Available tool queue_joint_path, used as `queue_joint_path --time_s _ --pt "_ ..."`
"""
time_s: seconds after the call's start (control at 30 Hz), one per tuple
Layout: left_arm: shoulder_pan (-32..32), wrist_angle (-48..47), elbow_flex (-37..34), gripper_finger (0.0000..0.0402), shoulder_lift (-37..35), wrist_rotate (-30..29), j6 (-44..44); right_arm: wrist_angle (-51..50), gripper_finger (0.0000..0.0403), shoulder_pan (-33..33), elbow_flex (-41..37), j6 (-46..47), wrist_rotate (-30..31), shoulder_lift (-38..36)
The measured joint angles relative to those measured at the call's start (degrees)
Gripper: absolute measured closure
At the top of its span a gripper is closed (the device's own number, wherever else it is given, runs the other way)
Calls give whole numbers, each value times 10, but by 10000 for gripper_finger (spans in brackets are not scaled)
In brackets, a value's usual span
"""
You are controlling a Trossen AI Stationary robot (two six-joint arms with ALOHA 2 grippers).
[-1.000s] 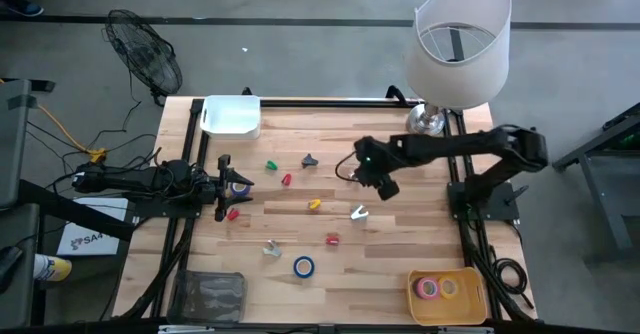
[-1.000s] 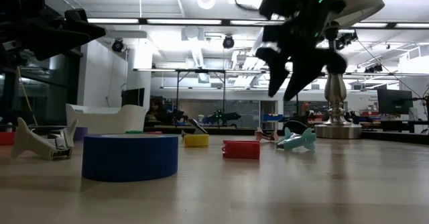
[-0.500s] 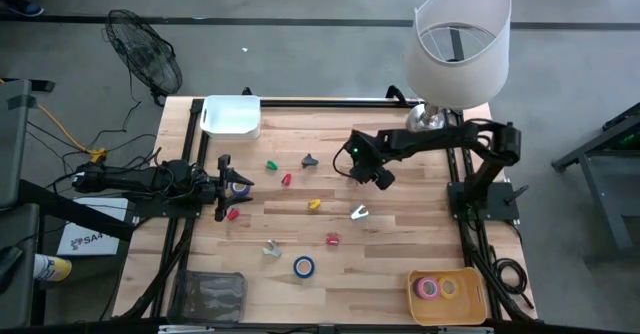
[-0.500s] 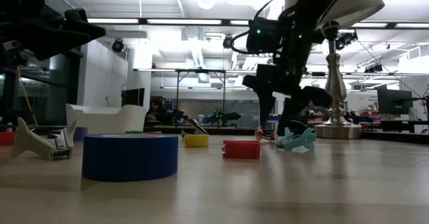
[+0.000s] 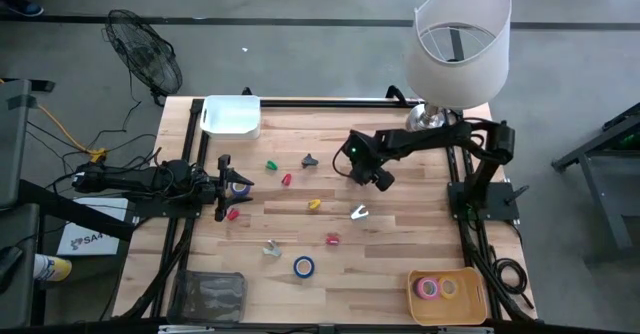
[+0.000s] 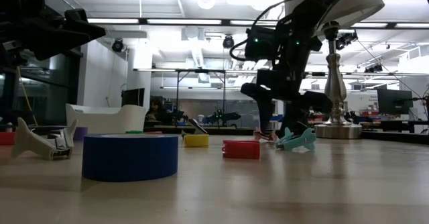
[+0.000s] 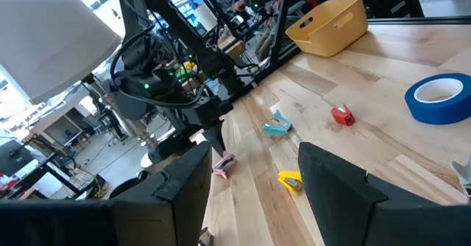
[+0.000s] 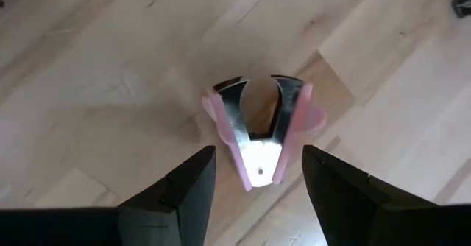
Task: Pick and place Stapler, Stapler remover, tape
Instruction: Put the pink staple remover into the black bin
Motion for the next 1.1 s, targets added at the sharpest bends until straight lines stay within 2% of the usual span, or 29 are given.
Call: queue_joint_path --time_s 0.33,0.7,0.8,0.9,1.1 --pt "0 0 0 202 0 0 0 3 217 -3 2 22 -9 22" --pt "0 0 0 202 0 0 0 -8 325 -6 1 117 -8 23" --pt "0 0 0 202 0 0 0 -8 328 -6 1 174 -5 22" --pt "0 0 0 202 0 0 0 -6 328 -2 0 241 18 14" --pt "0 0 0 202 0 0 0 2 328 14 -1 332 109 -34"
